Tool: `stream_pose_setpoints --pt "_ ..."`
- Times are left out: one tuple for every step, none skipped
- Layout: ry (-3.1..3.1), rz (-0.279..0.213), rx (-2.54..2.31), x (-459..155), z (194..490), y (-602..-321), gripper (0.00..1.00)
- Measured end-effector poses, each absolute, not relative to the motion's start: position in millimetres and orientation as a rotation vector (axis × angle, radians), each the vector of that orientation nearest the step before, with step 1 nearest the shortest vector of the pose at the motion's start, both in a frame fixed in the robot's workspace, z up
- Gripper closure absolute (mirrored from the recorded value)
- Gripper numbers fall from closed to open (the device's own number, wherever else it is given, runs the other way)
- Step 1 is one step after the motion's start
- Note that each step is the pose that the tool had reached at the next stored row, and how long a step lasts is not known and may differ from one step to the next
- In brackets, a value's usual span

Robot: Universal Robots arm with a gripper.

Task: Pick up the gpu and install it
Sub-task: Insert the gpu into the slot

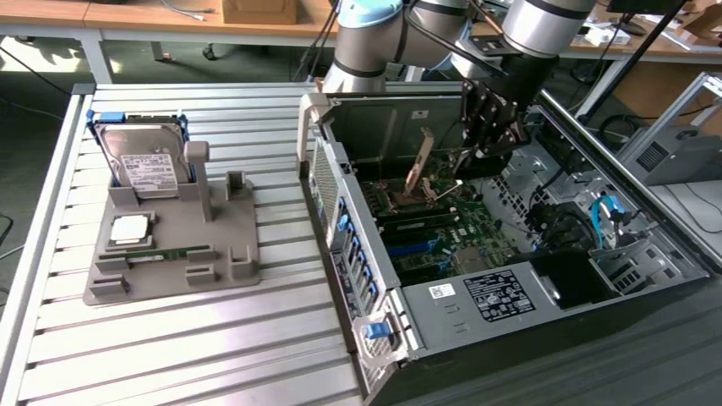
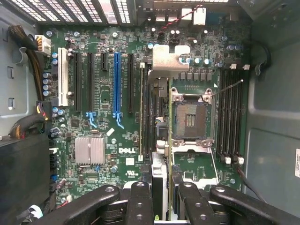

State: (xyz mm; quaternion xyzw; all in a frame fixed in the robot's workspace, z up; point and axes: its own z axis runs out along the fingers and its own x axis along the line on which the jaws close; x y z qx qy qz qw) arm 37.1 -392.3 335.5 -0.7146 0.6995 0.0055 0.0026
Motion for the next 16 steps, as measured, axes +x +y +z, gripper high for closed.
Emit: stream_pose_setpoints --pt "2.194 0.017 -2.241 37.0 335.5 -392.4 0.73" --pt "2.194 0.017 -2.241 37.0 335.5 -392.6 0.73" --pt "2.194 0.017 -2.241 37.0 335.4 -392.7 0.73" --pt "2.194 0.017 -2.241 37.0 335.4 -392.9 0.73" --pt "2.194 0.017 -2.241 37.0 335.3 -393.1 0.73" --pt "2.194 0.017 -2.241 37.0 335.3 -393.3 0.73" --pt "2.194 0.017 -2.241 37.0 335.3 -393.5 0.73" --pt "2.194 0.017 -2.241 37.0 335.2 -393.8 0.73" --pt "2.194 0.017 -2.241 36.9 335.2 -394.0 0.73" --pt "2.194 0.017 -2.241 36.9 335.1 -394.2 0.73" --pt "2.194 0.017 -2.241 36.9 335.1 -394.4 0.73" --pt "2.194 0.017 -2.241 36.9 335.1 -394.6 0.73" --pt "2.194 0.017 -2.241 36.9 335.0 -394.8 0.73" --pt "2.194 0.017 -2.241 36.8 335.0 -395.2 0.73" --pt "2.194 0.017 -2.241 36.8 334.9 -395.4 0.73" --pt "2.194 0.017 -2.241 36.8 334.9 -395.7 0.73"
